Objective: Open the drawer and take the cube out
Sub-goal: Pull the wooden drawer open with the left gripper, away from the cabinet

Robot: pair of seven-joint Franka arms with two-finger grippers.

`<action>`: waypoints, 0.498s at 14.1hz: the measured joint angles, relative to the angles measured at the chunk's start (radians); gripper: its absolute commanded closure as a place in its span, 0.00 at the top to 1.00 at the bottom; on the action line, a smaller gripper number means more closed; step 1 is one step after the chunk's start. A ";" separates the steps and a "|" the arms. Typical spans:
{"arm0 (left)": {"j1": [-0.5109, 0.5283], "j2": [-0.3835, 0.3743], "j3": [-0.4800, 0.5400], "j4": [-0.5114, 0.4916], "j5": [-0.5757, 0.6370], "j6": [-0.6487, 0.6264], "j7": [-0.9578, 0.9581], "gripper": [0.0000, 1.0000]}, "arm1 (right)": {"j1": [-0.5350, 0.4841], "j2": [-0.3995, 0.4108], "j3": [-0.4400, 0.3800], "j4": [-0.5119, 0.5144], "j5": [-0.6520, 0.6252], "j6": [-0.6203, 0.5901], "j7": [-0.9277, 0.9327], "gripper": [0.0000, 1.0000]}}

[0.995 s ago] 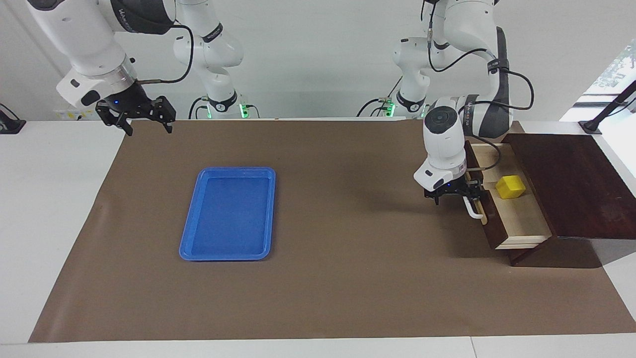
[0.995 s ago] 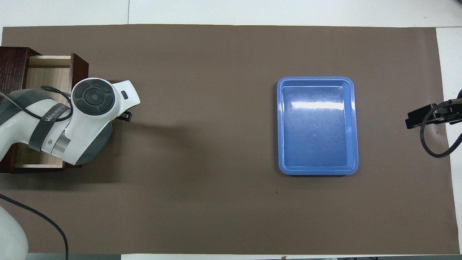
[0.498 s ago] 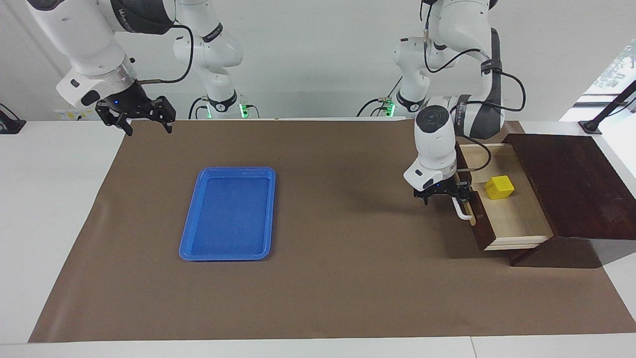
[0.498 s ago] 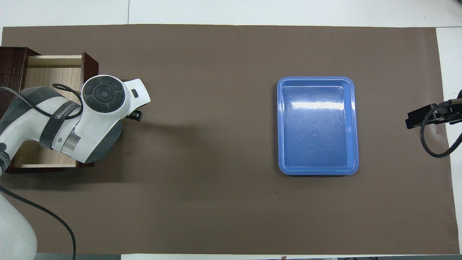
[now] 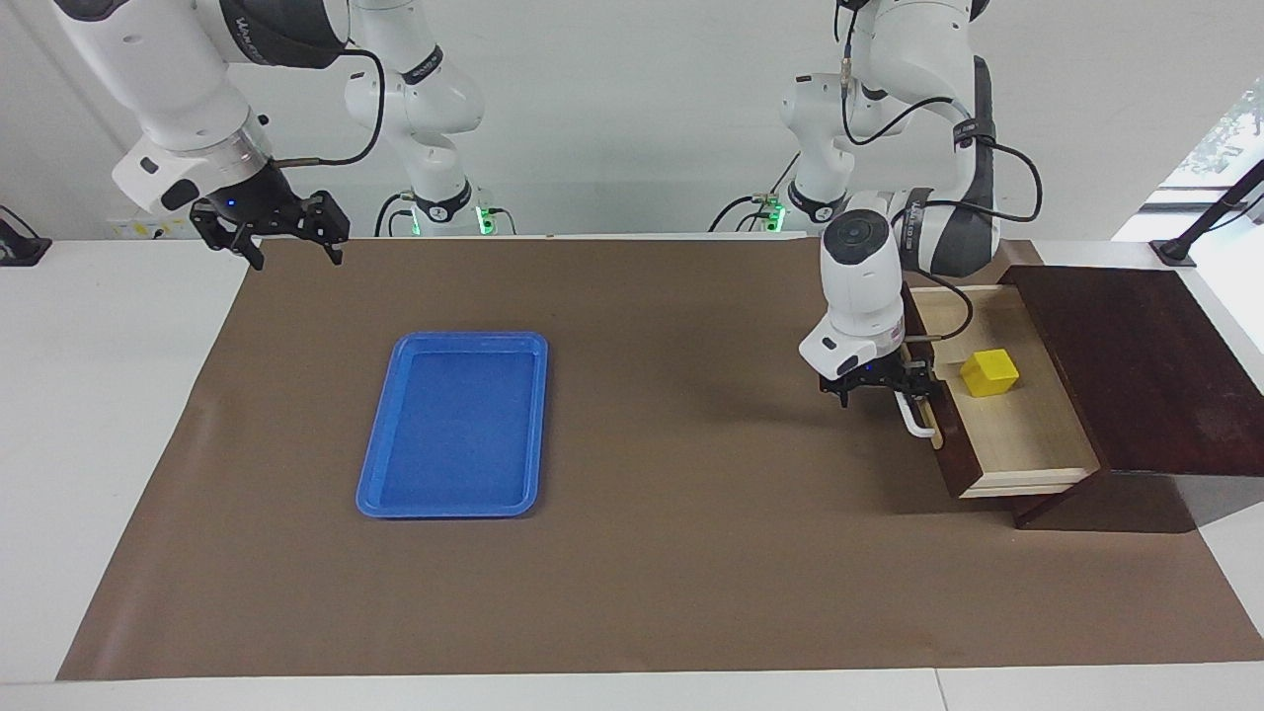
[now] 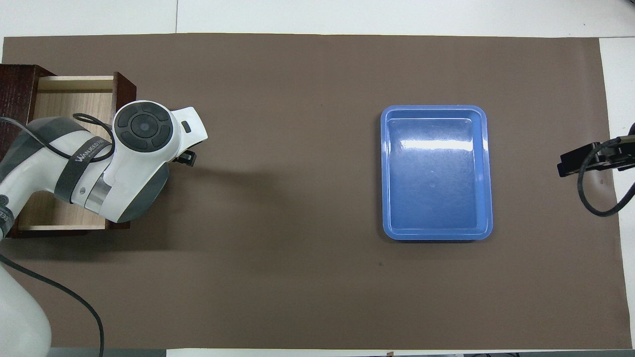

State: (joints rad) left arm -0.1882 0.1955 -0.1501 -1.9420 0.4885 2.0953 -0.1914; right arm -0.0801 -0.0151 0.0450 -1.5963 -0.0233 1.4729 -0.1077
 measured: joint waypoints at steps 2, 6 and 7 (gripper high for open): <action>-0.002 0.000 -0.007 0.042 -0.013 -0.051 0.017 1.00 | 0.000 0.000 0.000 0.000 0.000 0.000 0.000 1.00; -0.004 -0.002 -0.010 0.155 -0.084 -0.182 0.057 1.00 | 0.000 0.000 0.000 0.000 0.000 0.000 0.000 1.00; -0.004 -0.003 -0.009 0.195 -0.125 -0.217 0.058 1.00 | 0.000 0.000 0.000 0.000 0.000 0.000 0.000 1.00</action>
State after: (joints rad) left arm -0.1917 0.1925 -0.1588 -1.7470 0.3632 1.8782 -0.1332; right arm -0.0804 -0.0151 0.0450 -1.5963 -0.0232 1.4729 -0.1077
